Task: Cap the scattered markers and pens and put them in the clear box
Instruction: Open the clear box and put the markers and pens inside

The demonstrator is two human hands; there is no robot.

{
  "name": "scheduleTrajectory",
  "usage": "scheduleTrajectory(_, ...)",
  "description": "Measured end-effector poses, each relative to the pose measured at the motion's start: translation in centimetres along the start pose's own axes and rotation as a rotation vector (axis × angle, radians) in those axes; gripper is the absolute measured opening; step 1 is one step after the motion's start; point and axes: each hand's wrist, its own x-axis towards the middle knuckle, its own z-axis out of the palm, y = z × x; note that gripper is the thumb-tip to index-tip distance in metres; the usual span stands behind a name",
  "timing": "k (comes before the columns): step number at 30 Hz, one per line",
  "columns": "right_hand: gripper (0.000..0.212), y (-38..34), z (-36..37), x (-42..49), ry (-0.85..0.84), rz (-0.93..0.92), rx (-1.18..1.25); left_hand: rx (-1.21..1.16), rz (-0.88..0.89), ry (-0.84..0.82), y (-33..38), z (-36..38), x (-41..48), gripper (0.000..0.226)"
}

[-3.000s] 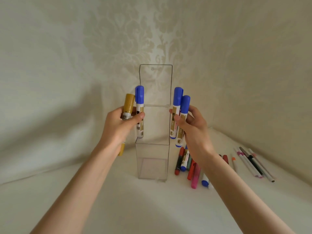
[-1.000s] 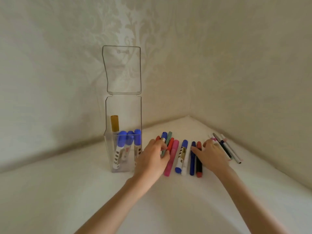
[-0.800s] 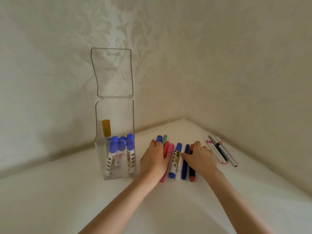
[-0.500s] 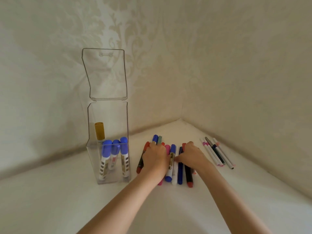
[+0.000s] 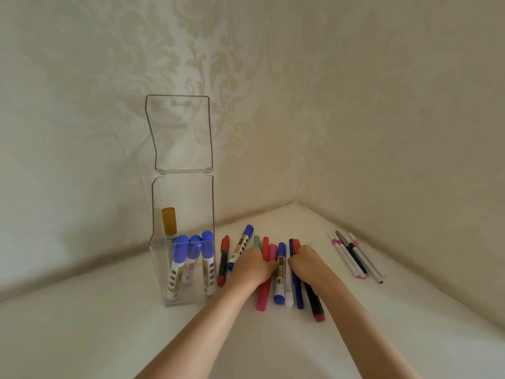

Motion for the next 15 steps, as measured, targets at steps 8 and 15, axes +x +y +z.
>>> scheduleTrajectory(8,0.014,0.5,-0.3,-0.2,0.104,0.043,0.107,-0.089,0.031,0.026,-0.5,0.5,-0.3,0.03)
scheduleTrajectory(15,0.002,-0.1,-1.2,-1.8,0.126,-0.148,0.467,-0.265,0.161,0.019,-1.3,-2.1,-2.8,0.022)
